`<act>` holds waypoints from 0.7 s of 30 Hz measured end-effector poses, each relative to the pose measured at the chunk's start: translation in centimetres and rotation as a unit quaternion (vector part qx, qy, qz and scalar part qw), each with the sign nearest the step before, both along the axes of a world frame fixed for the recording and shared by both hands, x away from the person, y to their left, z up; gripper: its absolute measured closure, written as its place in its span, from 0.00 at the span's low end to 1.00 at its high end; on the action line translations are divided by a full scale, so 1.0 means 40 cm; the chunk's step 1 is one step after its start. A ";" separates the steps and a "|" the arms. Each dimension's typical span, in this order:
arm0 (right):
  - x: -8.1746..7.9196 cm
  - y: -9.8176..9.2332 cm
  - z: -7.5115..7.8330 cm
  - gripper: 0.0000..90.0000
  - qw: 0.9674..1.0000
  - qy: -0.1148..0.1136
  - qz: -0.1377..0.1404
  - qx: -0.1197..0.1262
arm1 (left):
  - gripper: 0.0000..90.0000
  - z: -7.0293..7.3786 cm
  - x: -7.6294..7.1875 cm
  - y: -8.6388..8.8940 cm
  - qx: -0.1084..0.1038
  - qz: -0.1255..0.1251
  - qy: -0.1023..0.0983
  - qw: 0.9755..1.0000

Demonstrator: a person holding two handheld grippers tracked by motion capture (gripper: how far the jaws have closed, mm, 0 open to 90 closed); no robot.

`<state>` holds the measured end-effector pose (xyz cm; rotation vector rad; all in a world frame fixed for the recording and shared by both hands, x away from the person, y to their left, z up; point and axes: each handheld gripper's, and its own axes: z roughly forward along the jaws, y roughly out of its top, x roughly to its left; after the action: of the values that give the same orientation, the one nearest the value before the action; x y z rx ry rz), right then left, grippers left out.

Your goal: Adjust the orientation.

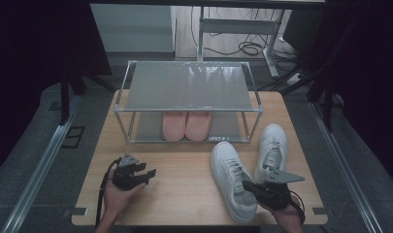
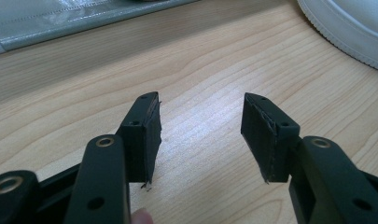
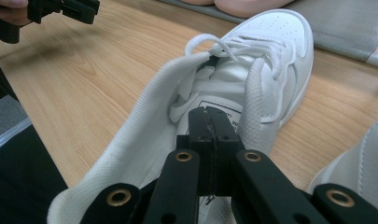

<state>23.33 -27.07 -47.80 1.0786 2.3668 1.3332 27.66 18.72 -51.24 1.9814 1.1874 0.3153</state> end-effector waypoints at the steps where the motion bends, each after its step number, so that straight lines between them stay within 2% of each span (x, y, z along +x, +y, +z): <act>1: -0.001 0.000 0.003 1.00 1.000 0.000 0.000 0.001 | 0.53 0.001 0.000 0.001 -0.001 0.000 -0.001 1.000; 7: -0.008 -0.019 0.033 1.00 1.000 -0.020 -0.010 0.016 | 0.53 0.001 0.000 0.003 -0.002 0.002 -0.001 1.000; 12: -0.001 -0.030 0.055 1.00 0.999 -0.034 -0.024 0.019 | 0.53 0.008 0.001 0.004 -0.008 0.001 -0.002 1.000; 17: 0.044 -0.029 0.065 1.00 0.998 -0.032 -0.045 0.008 | 0.53 0.021 -0.002 0.012 -0.014 0.004 -0.008 1.000; 21: 0.086 -0.020 0.060 1.00 0.998 -0.016 -0.056 -0.012 | 0.53 0.020 0.000 0.014 -0.014 0.004 -0.007 1.000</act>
<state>26.77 -27.89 -45.39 1.1551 2.2582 1.2711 27.65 19.29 -50.43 1.9466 1.1856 0.3142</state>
